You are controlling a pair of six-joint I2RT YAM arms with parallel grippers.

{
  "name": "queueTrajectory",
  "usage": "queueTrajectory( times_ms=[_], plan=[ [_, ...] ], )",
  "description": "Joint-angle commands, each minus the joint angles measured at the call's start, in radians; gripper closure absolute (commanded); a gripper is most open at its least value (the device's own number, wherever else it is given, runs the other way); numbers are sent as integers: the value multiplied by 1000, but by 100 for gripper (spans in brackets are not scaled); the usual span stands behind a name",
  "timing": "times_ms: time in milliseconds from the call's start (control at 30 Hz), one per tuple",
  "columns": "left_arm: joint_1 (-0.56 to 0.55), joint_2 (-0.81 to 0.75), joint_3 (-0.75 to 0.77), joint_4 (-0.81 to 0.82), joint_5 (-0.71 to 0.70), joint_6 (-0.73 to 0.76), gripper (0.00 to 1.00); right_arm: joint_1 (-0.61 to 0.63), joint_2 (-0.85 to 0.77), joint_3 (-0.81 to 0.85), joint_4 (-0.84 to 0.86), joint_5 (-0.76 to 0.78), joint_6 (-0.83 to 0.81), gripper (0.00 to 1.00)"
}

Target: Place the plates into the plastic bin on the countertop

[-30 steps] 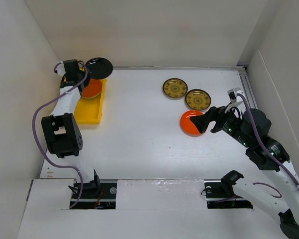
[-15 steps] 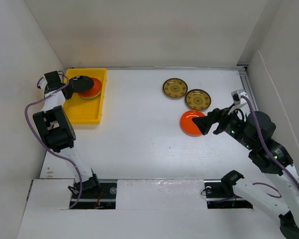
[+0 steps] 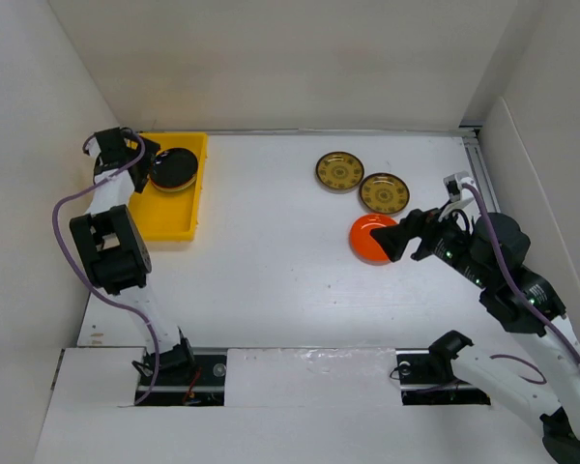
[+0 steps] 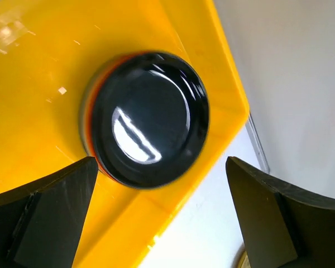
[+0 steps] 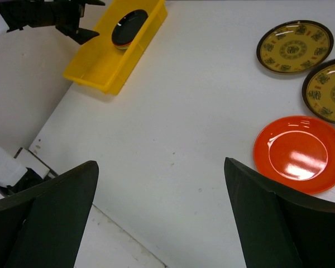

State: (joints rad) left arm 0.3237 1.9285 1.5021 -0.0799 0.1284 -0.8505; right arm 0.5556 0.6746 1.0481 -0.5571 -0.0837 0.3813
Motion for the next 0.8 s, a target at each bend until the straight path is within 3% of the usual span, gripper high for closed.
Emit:
queueTrajectory(
  times_ms=[0,100,133,200,233,367,533,767],
  plan=[
    [-101,-140,67,-10,-35,91,0,-6,-4,56,0,10,-1,0],
    [-288,-210,46,-34,-85,146,0,-6,-4,87,-23,80,-1,0],
    [-402,-236,-6,-18,-85,156,0,-6,-4,111,-41,122,-1,0],
    [-513,-246,-78,18,-85,156,0,-6,6,140,-65,163,-1,0],
    [-619,-246,-120,101,-63,156,0,-6,16,156,-78,179,-1,0],
    [-832,-171,-198,212,33,143,0,-6,16,199,-122,200,-1,0],
    [-998,-24,-165,324,112,168,0,-6,-29,190,-132,164,-1,0],
    [-1068,150,-97,348,132,157,2,-6,-73,181,-141,153,-1,0]
  ],
)
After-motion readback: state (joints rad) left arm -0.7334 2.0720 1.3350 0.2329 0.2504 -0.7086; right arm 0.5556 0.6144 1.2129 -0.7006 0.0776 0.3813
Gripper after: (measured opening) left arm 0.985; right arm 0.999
